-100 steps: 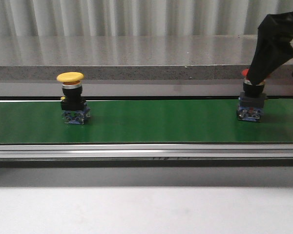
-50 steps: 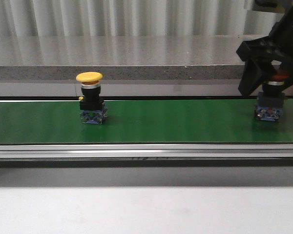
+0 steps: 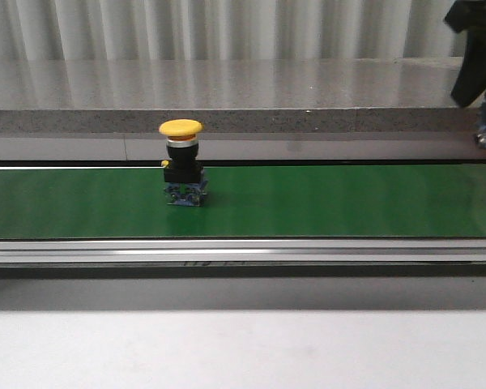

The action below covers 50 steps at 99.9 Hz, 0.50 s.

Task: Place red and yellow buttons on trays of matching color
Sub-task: 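Lower the right gripper and grasp the red button on the belt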

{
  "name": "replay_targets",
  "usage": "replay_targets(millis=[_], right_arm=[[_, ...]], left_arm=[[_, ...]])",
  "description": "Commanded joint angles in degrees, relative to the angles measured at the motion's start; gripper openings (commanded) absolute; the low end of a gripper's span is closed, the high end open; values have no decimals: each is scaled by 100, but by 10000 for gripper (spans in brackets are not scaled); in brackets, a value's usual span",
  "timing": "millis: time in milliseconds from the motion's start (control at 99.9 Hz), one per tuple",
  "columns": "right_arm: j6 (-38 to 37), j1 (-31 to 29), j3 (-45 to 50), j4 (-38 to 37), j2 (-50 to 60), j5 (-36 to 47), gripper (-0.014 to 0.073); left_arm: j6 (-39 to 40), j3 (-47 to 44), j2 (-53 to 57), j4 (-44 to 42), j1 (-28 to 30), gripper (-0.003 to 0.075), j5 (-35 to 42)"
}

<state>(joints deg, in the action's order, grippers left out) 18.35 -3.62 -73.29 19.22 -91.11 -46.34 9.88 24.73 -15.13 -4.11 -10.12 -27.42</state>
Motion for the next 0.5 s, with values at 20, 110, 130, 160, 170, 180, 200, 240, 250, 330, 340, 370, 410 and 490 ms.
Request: replay_targets(millis=[20,110,130,160,170,180,200,240,250,330,340,370,410,490], right_arm=[[-4,-592,-540,84,297,-246,196],[-4,-1088,-755,84,297,-372,196],[-4,-1200,-774,84,297,-372,196],[-4,-1346,-824,84,297,-376,196],[-4,-1418,-831,84,297,-376,196],[-4,-1453,-838,84,297,-376,196],[-4,-1555,-848,84,297,-362,196],[-4,-1755,-855,84,297,-326,196],[-4,-1788,-855,84,297,-322,196],[-17,-2159,-855,84,265,-273,196],[-17,-2187,-855,84,258,-257,196],[-25,-2291,-855,84,234,-215,196],[-79,-2436,-855,84,202,-124,196],[-213,-2655,-855,84,119,125,196]], left_arm=[[12,147,-55,25,-54,-20,452],[12,147,-55,25,-54,-20,452],[12,147,-55,25,-54,-20,452],[12,147,-55,25,-54,-20,452],[12,147,-55,25,-54,-20,452],[12,147,-55,25,-54,-20,452],[12,147,-55,25,-54,-20,452],[12,147,-55,25,-54,-20,452],[12,147,-55,25,-54,-20,452],[12,147,-55,25,-54,-20,452],[12,147,-55,25,-54,-20,452],[12,147,-55,25,-54,-20,452],[12,147,-55,25,-54,-20,452],[12,147,-55,25,-54,-20,452]])
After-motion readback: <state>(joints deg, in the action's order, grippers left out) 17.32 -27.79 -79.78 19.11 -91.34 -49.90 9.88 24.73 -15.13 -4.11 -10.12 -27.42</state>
